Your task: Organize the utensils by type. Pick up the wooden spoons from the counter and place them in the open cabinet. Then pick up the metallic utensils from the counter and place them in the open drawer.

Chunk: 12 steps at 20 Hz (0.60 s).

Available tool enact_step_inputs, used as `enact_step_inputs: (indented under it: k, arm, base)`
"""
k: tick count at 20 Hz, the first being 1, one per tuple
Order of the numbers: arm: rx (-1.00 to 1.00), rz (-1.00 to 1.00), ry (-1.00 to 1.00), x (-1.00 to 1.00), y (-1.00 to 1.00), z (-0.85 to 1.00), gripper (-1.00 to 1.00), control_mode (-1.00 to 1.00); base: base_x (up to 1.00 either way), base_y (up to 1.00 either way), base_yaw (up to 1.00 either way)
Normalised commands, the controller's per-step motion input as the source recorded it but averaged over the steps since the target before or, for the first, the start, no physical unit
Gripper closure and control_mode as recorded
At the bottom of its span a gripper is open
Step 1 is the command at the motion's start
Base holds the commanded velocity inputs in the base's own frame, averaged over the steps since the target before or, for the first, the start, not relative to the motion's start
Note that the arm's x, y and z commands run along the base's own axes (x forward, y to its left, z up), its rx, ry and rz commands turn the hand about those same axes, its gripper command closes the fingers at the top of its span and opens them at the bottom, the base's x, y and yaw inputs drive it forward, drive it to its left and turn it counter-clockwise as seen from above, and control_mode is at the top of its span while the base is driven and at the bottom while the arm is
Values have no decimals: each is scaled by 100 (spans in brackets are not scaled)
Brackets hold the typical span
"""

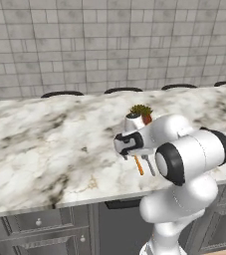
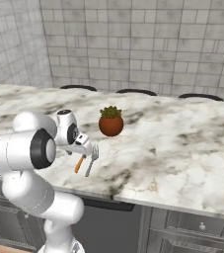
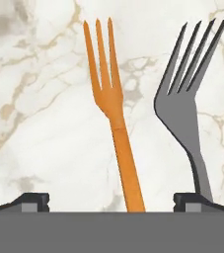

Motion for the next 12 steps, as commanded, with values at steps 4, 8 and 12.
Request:
enact_step_inputs:
  k: [4, 8, 12]
  arm:
    - [0, 0, 11, 25, -1, -22, -100, -100]
    - [0, 0, 8, 11, -9, -35, -100, -100]
    - [0, 0, 6, 12, -9, -34, -100, -100]
  base:
    - [0, 0, 0]
    - [0, 0, 0]
    - [0, 0, 0]
